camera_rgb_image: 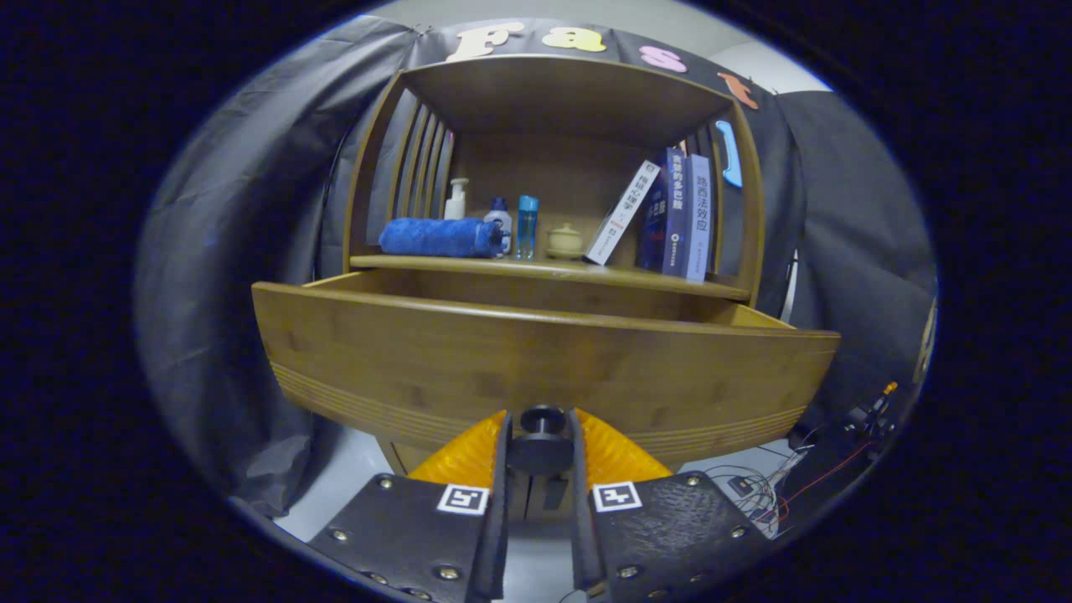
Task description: Pull open the drawer, take out the items inside it, and place them on the countertop above the cabinet.
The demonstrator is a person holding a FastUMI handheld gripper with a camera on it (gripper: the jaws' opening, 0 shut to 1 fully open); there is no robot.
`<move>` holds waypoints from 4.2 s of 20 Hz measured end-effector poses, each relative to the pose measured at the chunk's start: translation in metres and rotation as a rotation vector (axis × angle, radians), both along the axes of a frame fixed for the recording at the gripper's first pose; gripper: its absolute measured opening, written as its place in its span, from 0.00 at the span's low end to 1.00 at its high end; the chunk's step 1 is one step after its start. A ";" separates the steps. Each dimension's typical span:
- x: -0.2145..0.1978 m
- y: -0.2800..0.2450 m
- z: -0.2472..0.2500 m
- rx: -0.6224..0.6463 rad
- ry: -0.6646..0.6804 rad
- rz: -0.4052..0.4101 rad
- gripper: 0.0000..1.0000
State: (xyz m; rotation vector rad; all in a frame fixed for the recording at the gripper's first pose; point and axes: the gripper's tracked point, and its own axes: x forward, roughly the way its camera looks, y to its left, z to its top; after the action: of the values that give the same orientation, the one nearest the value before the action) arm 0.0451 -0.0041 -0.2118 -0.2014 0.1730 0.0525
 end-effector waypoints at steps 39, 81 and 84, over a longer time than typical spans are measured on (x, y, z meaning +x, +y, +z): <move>0.010 0.045 0.218 0.036 -0.117 0.001 0.98; 0.104 -0.006 0.010 0.084 0.823 -0.186 0.05; 0.102 -0.005 0.036 0.080 0.765 -0.173 0.05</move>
State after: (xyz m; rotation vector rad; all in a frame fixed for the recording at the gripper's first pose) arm 0.1471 -0.0093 -0.1761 -0.0775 0.9481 -0.0384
